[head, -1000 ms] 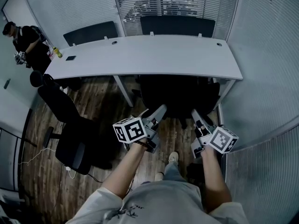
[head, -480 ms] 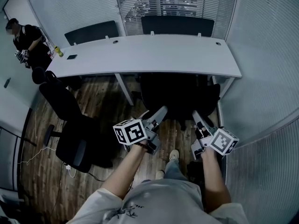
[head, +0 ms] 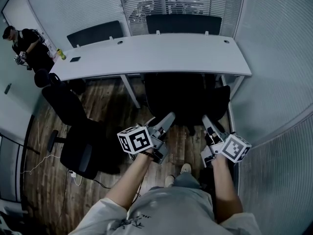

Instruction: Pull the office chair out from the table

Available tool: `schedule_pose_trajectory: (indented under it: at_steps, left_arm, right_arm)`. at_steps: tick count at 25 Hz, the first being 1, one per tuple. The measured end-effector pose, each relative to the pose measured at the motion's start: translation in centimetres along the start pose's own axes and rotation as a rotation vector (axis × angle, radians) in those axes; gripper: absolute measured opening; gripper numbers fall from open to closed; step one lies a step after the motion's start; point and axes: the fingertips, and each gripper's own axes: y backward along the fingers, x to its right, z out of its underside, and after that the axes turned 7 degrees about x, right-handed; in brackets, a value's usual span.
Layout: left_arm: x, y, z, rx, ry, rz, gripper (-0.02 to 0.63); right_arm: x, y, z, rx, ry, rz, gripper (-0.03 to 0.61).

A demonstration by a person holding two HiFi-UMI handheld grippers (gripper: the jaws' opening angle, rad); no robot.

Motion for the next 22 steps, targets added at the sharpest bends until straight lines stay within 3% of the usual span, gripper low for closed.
schedule_pose_trajectory:
  at_steps: [9, 13, 17, 22]
  left_arm:
    - [0.8, 1.4, 0.5, -0.005, 0.004, 0.016, 0.156]
    - [1.0, 1.5, 0.5, -0.008, 0.007, 0.011, 0.156]
    - [1.3, 1.9, 1.2, -0.012, 0.004, 0.006, 0.156]
    - [2.0, 2.5, 1.6, -0.017, 0.003, 0.009, 0.155]
  right_arm:
    - [-2.0, 0.6, 0.4, 0.006, 0.001, -0.067, 0.143]
    - [-1.2, 1.1, 0.4, -0.005, -0.004, -0.022, 0.141]
    - [-2.1, 1.5, 0.4, 0.007, -0.011, -0.071, 0.138]
    - [-2.4, 2.4, 0.6, -0.004, -0.013, -0.071, 0.138]
